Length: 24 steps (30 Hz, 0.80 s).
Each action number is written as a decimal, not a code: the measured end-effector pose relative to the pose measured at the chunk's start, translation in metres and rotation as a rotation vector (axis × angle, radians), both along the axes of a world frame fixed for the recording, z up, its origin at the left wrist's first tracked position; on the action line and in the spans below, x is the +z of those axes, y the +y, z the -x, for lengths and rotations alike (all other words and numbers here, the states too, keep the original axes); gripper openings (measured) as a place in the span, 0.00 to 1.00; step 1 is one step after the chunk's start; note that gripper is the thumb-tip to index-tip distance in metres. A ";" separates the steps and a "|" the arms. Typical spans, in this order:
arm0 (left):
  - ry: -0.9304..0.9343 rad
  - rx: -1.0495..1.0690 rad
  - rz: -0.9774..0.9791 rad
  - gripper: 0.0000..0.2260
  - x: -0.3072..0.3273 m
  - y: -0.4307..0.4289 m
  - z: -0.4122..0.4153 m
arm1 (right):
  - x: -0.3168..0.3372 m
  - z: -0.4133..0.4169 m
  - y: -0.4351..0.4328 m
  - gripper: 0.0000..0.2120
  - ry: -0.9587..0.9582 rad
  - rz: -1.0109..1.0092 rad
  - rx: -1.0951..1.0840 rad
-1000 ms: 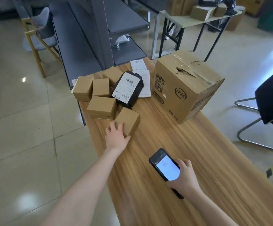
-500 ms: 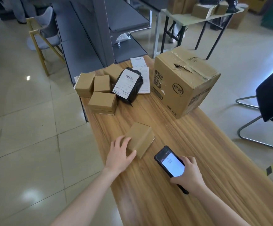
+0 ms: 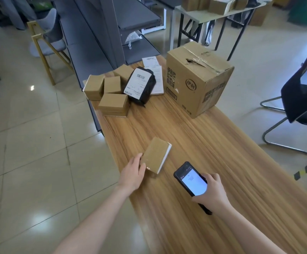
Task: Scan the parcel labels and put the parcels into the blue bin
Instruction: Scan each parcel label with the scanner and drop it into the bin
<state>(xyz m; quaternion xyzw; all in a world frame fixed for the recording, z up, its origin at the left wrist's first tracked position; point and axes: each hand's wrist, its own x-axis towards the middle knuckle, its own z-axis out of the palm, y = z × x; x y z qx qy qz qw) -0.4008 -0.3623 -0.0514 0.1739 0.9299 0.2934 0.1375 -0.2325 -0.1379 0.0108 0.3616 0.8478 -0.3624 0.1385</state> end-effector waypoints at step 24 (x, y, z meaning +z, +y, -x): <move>-0.058 -0.126 -0.074 0.25 0.015 0.016 -0.012 | 0.005 -0.055 0.005 0.46 0.005 -0.018 -0.089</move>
